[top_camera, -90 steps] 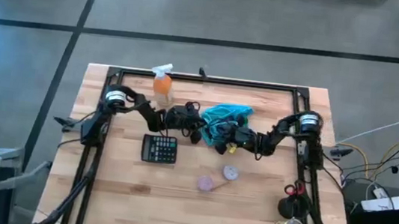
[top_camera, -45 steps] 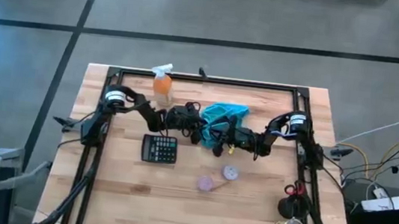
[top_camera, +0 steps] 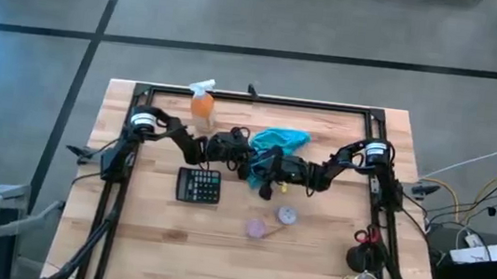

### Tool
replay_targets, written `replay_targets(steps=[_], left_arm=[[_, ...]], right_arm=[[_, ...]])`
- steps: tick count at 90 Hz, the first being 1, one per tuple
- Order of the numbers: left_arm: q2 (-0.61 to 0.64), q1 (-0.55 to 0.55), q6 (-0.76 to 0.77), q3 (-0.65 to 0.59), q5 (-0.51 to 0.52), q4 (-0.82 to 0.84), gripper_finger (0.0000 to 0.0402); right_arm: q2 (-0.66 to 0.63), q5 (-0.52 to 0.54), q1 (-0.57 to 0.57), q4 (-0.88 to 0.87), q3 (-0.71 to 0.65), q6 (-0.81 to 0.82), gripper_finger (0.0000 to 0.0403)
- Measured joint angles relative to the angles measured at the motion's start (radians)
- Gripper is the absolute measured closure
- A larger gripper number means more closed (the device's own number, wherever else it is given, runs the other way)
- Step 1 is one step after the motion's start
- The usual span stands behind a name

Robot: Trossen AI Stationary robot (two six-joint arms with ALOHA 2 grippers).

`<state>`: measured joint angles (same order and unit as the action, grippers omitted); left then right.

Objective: Apply microfiber cloth
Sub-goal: Wipe the pink cellphone using the blue microfiber cloth

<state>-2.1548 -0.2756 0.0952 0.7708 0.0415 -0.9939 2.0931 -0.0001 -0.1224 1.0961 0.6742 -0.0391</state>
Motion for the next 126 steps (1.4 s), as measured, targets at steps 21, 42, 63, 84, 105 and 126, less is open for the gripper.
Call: replay_targets(steps=[21,42,63,84,105,126], left_arm=[[0.0,-0.002,-0.004,-0.001,0.005,0.003,0.0401],[0.0,-0.011,-0.006,0.0,0.006,0.012,0.0402],[0.0,-0.019,-0.022,-0.002,0.003,0.035,0.0402],[0.009,-0.02,-0.033,-0.006,0.007,0.036,0.0402],[0.013,-0.02,-0.05,-0.008,0.01,0.037,0.0402],[0.013,-0.02,-0.052,-0.008,0.011,0.029,0.0402]], right_arm=[[-0.009,-0.067,-0.004,-0.11,0.034,0.002,0.0403],[-0.051,-0.17,-0.002,-0.19,0.019,0.028,0.0403],[-0.182,-0.197,0.02,-0.348,-0.051,0.044,0.0403],[-0.411,-0.022,0.058,-0.61,-0.125,0.049,0.0403],[-0.598,0.104,0.074,-1.043,-0.1,0.059,0.0403],[-0.664,0.103,0.092,-1.611,0.031,0.19,0.0372]])
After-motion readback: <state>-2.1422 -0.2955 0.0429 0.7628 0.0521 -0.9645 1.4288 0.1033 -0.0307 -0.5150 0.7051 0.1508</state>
